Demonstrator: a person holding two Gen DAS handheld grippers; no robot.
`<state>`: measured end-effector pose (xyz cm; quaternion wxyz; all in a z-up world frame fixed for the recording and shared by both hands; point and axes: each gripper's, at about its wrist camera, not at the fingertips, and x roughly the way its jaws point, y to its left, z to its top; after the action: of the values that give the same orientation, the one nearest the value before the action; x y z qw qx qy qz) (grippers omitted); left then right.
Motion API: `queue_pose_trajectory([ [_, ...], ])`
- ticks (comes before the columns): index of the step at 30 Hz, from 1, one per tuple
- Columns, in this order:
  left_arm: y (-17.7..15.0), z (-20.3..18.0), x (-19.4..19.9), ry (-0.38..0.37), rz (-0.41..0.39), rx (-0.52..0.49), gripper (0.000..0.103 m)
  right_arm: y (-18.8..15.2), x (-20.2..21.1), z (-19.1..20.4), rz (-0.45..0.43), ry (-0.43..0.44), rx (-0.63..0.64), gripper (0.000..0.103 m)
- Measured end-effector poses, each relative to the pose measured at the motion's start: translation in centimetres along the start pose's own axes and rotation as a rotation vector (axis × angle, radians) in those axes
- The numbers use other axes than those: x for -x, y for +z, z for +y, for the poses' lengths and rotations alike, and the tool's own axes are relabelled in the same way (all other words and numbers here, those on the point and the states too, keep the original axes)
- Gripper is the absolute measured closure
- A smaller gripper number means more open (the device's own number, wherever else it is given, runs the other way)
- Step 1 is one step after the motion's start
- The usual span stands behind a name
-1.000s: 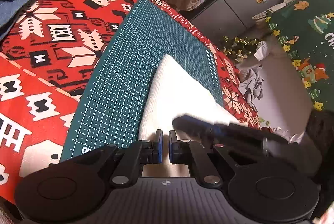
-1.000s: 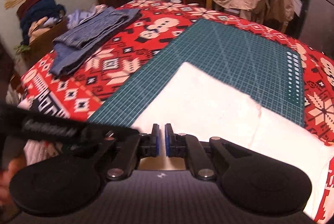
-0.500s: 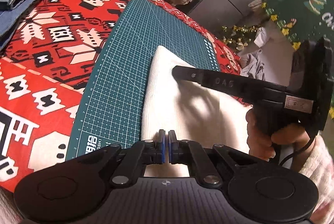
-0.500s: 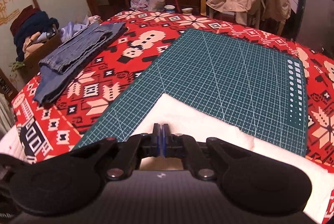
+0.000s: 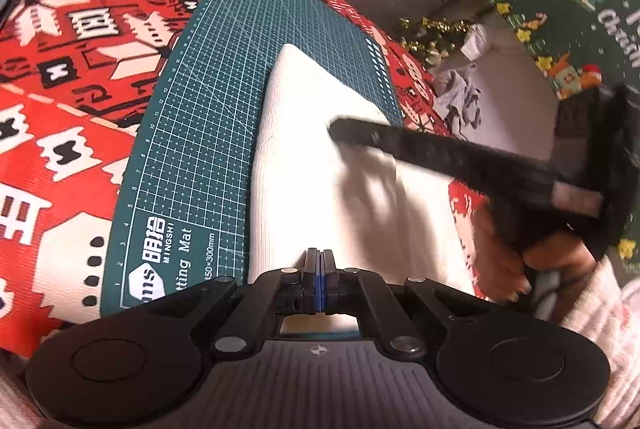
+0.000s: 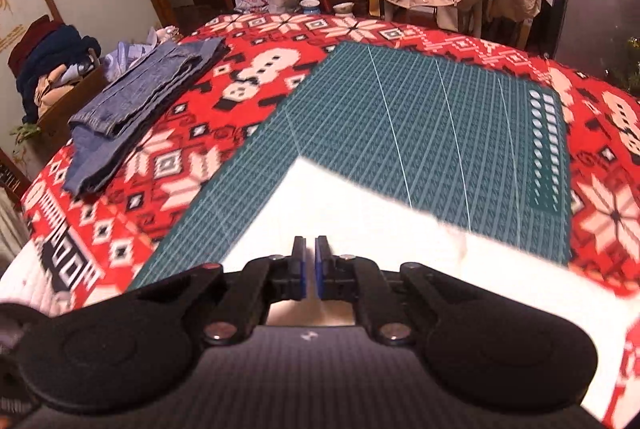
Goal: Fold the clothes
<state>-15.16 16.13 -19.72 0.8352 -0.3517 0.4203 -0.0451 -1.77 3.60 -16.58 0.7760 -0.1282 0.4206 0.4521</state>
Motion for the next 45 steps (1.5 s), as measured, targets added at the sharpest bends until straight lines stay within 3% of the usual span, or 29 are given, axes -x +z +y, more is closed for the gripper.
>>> queue_pose_trajectory([
  [8, -0.8, -1.1, 1.4, 0.061, 0.031, -0.076, 0.101, -5.6, 3.8, 3.7, 0.046, 0.060, 0.052, 0.096],
  [10, -1.2, -1.6, 2.3, 0.104, 0.037, -0.126, 0.100, -6.9, 4.9, 4.3, 0.046, 0.070, 0.059, 0.096],
  [14, -2.5, -2.6, 3.4, 0.263, 0.021, -0.283, 0.094, -9.0, 6.6, 4.9, 0.036, 0.064, 0.031, 0.093],
  [17, -3.0, -2.6, 3.3, 0.298, 0.021, -0.360, 0.094, -10.2, 7.2, 4.8, 0.028, 0.070, -0.011, 0.093],
  [21, -3.3, -3.3, 1.9, 0.350, 0.014, -0.453, 0.083, -10.9, 7.6, 5.0, 0.025, 0.086, -0.024, 0.093],
  [27, -3.5, -3.7, 1.2, 0.363, 0.027, -0.499, 0.082, -10.9, 7.9, 4.8, 0.012, 0.094, -0.037, 0.092],
  [30, -3.8, -3.7, 1.4, 0.338, 0.044, -0.504, 0.072, -10.6, 8.0, 4.6, 0.003, 0.099, -0.044, 0.092],
  [37, -3.9, -3.8, 0.8, 0.357, 0.015, -0.523, 0.073, -9.6, 7.4, 4.8, -0.015, 0.107, -0.042, 0.092],
  [38, -3.9, -3.8, 0.7, 0.343, 0.017, -0.530, 0.077, -9.5, 7.3, 4.9, -0.017, 0.109, -0.039, 0.092],
  [39, -4.1, -3.8, 0.6, 0.323, 0.019, -0.541, 0.089, -9.4, 7.2, 5.0, -0.019, 0.110, -0.036, 0.092],
  [42, -4.5, -3.9, 0.7, 0.308, 0.003, -0.568, 0.094, -8.6, 6.9, 5.1, -0.033, 0.117, -0.032, 0.092],
  [45, -4.4, -3.5, 1.1, 0.282, -0.002, -0.534, 0.095, -7.6, 6.1, 5.3, -0.053, 0.111, -0.025, 0.092],
])
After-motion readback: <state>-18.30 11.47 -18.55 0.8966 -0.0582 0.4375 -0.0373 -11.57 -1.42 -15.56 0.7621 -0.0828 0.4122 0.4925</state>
